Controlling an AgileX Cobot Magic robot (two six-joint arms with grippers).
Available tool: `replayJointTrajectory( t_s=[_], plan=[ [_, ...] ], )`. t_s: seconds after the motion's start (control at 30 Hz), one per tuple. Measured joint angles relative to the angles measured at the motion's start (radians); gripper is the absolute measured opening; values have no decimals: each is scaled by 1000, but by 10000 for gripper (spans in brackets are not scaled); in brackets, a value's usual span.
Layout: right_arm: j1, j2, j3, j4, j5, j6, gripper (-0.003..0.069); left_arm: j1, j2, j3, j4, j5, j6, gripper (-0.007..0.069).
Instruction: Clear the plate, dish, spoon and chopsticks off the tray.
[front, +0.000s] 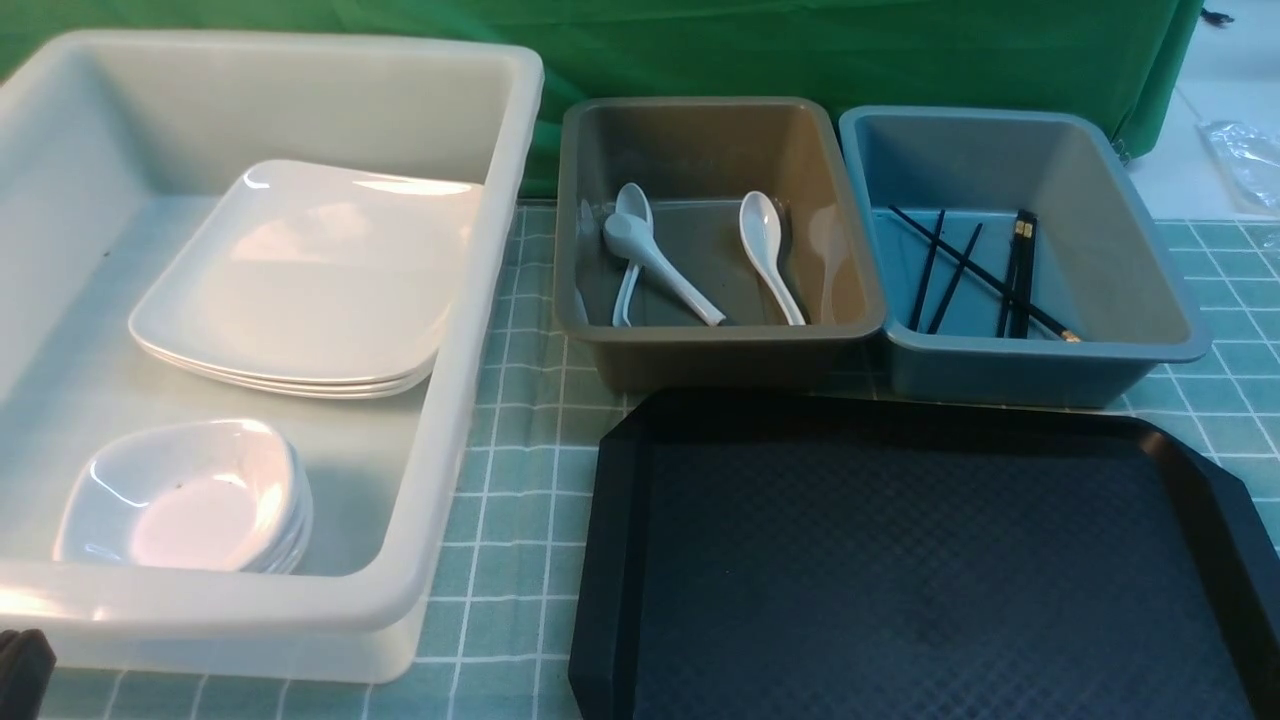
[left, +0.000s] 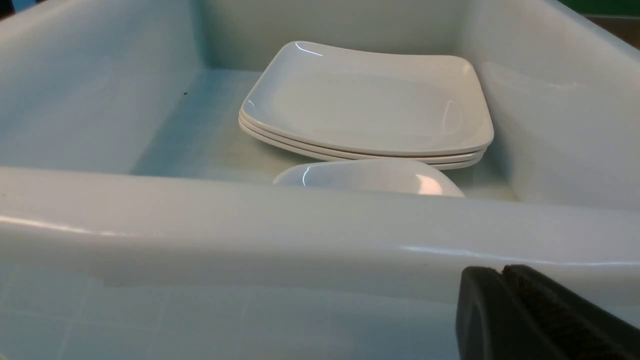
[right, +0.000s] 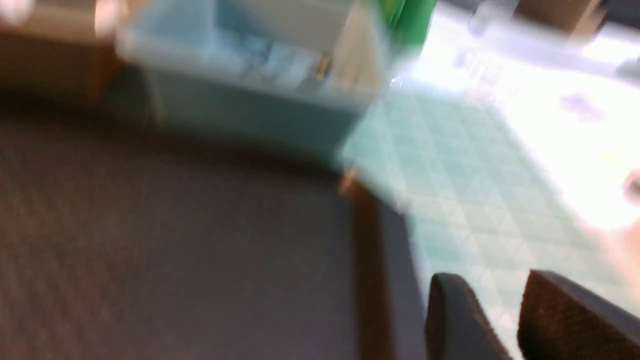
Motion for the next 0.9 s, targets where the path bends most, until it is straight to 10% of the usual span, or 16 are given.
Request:
replayJointTrajectory(
  t_s=[0.27, 0.9],
  plan=[
    [147, -62, 14, 0, 97, 28, 239, 0, 0, 0, 1, 0, 0, 13],
    [96, -62, 14, 0, 96, 125, 239, 0, 0, 0, 1, 2, 4, 13]
  ],
)
